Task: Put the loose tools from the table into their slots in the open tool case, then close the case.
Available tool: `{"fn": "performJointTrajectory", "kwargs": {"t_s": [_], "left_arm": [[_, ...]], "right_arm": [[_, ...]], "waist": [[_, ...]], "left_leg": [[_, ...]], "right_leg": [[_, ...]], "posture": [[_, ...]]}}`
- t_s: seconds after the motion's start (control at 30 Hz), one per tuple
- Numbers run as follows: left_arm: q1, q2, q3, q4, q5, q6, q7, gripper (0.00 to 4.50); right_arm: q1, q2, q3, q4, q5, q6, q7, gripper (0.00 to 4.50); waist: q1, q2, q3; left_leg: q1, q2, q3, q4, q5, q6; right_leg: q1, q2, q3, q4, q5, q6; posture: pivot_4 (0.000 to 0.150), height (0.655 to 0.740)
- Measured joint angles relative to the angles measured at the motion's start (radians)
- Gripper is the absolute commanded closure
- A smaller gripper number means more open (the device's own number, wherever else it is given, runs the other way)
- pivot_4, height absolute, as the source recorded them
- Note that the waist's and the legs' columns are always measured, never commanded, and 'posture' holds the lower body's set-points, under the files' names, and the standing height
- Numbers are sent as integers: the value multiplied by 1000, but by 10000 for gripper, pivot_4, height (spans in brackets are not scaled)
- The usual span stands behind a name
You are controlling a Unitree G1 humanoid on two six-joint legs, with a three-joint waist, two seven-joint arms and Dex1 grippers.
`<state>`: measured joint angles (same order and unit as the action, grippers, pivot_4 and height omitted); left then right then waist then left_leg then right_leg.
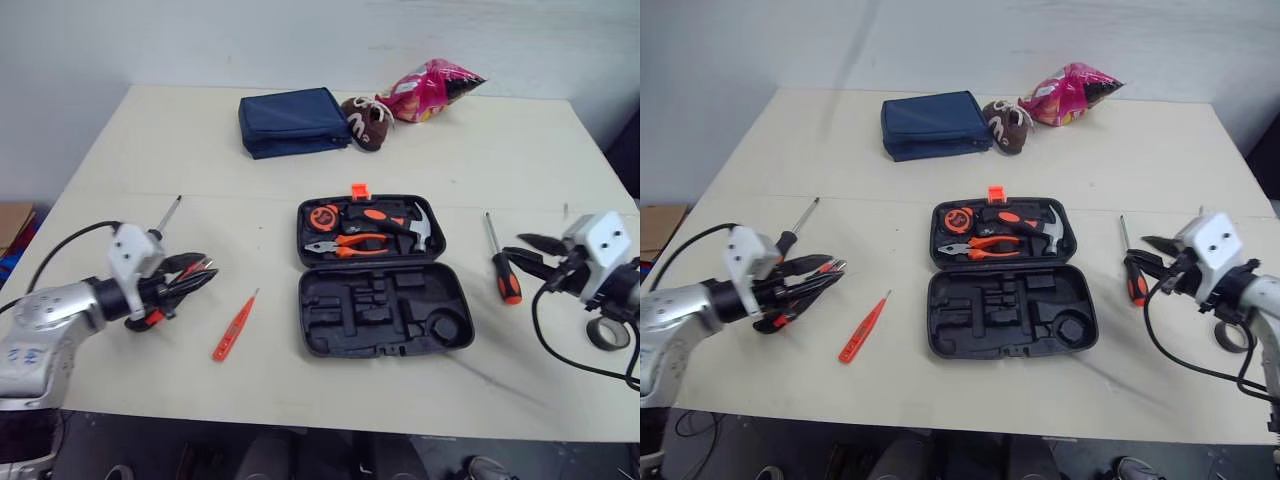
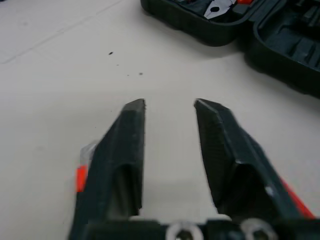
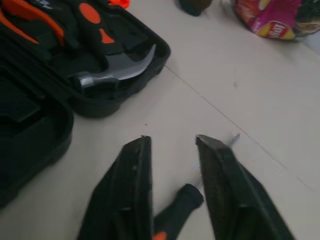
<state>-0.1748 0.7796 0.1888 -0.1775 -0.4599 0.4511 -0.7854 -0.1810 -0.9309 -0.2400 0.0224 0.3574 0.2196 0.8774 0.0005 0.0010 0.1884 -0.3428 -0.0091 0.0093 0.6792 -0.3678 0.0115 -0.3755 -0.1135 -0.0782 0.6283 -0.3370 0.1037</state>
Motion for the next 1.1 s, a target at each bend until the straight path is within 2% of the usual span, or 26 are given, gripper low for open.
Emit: {"fn": "performJointTrajectory", "kwargs": {"t_s": [0.13,0.33,0.53,0.83,1.1], "left_arm": [[-65,-42,-81,0,43,38,35,44537],[-187,-170,-233,3,98,105,86,44537],[-276,-227,-318,63,164,177,130,44537],[-326,-306,-372,139,198,179,115,44537],[-343,-312,-387,191,236,138,86,44537]], "right_arm": [[-44,2,73,13,-59,-5,2,45000],[-129,58,194,103,-200,-86,-35,45000],[-186,83,259,176,-288,-111,-43,45000],[-238,150,292,238,-330,-175,-34,45000],[-224,159,285,232,-321,-218,19,45000]], "waist": [[2,0,0],[1,0,0],[-1,0,0],[1,0,0],[-3,0,0]], "left_leg": [[-3,0,-3,3,0,0],[-6,-1,-4,4,0,0],[-9,-1,-5,6,0,0],[-10,-2,-8,8,0,1],[-10,-1,-8,7,0,0]], "right_leg": [[-1,0,-2,0,1,1],[-2,1,-3,0,1,2],[-4,3,-6,1,1,2],[-3,3,-8,0,1,2],[-3,3,-13,0,1,2]], "posture": [[1500,7400],[1500,7400],[1500,7400],[1500,7400],[1500,7400]]}}
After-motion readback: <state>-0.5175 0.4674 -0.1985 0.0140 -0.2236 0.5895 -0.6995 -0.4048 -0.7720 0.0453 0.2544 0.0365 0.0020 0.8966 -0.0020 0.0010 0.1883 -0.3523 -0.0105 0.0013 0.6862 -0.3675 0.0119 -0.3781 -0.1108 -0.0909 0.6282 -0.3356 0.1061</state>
